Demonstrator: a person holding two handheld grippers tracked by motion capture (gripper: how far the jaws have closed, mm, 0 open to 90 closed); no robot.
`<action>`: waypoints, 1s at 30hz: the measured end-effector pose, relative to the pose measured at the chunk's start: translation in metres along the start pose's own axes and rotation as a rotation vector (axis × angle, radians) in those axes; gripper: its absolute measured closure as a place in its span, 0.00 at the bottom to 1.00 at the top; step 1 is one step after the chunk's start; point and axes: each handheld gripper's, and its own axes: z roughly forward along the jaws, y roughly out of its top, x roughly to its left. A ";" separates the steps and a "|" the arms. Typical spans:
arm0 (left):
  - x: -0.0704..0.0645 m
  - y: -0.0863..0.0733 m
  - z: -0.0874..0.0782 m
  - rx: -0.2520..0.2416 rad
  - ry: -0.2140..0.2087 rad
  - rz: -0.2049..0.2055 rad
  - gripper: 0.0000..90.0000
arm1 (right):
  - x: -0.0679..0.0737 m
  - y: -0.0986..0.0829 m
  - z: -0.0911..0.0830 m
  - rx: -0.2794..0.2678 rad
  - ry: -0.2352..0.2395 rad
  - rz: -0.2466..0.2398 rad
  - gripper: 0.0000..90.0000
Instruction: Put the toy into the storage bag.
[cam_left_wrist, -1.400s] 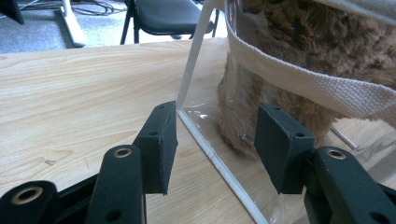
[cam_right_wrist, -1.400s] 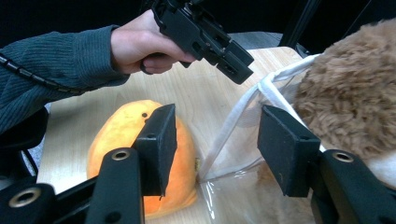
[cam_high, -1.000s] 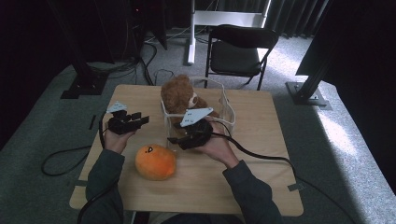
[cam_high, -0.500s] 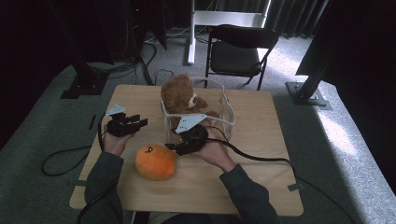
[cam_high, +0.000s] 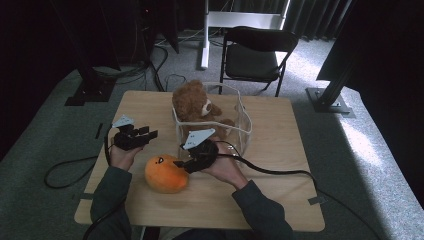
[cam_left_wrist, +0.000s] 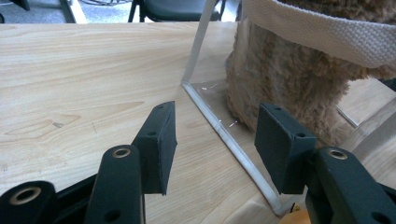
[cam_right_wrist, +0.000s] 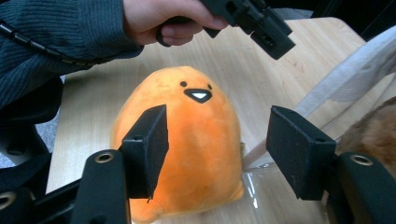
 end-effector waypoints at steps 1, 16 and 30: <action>0.000 -0.001 0.000 0.002 0.000 0.001 0.55 | 0.001 -0.001 0.001 0.003 0.003 0.003 0.41; 0.005 -0.011 -0.001 0.014 0.024 -0.004 0.54 | 0.013 -0.009 0.014 0.024 0.037 0.010 0.30; 0.007 -0.019 0.000 0.025 0.038 -0.010 0.54 | 0.017 -0.014 0.025 0.005 0.016 0.038 0.14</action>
